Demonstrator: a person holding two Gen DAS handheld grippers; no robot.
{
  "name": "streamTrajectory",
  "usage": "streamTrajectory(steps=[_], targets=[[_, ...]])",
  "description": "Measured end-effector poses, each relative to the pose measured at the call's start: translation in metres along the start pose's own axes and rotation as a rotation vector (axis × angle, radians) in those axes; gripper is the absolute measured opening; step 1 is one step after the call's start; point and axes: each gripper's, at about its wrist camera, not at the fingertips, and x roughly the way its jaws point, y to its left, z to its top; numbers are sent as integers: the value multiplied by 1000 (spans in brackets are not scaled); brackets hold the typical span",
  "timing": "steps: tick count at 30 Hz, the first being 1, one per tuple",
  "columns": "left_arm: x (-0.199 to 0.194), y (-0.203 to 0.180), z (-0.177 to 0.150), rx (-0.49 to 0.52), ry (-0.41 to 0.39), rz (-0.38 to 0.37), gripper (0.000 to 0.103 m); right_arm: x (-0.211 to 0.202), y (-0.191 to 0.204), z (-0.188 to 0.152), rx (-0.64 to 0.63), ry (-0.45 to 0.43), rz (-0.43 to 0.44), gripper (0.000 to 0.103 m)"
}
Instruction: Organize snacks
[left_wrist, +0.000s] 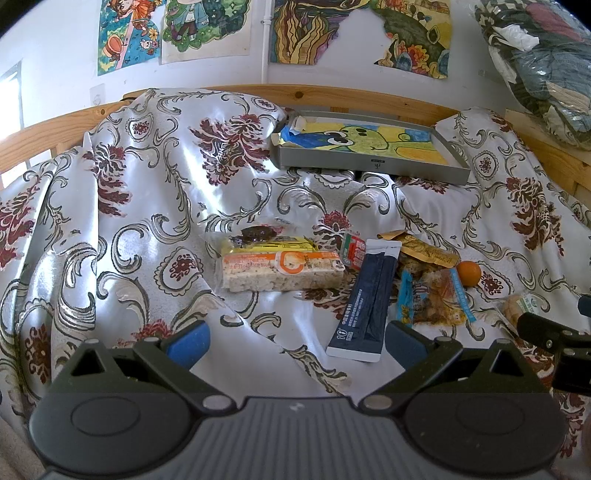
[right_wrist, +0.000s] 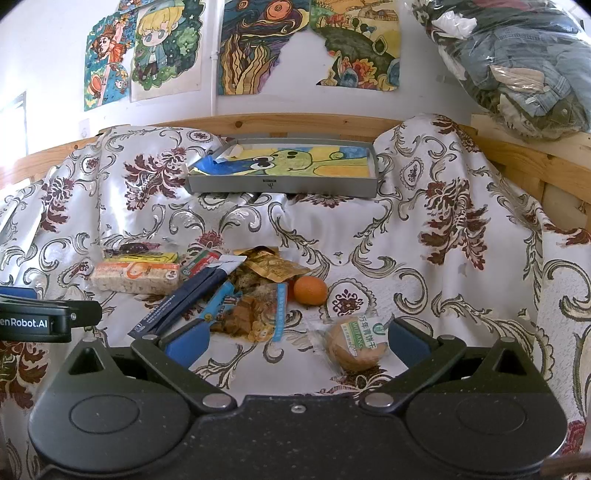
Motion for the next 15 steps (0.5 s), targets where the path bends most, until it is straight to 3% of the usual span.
streamTrajectory(steps=[15], targets=[[1,-5,-1,10,28,4,102,5,2,-2,-13,25,1,102]])
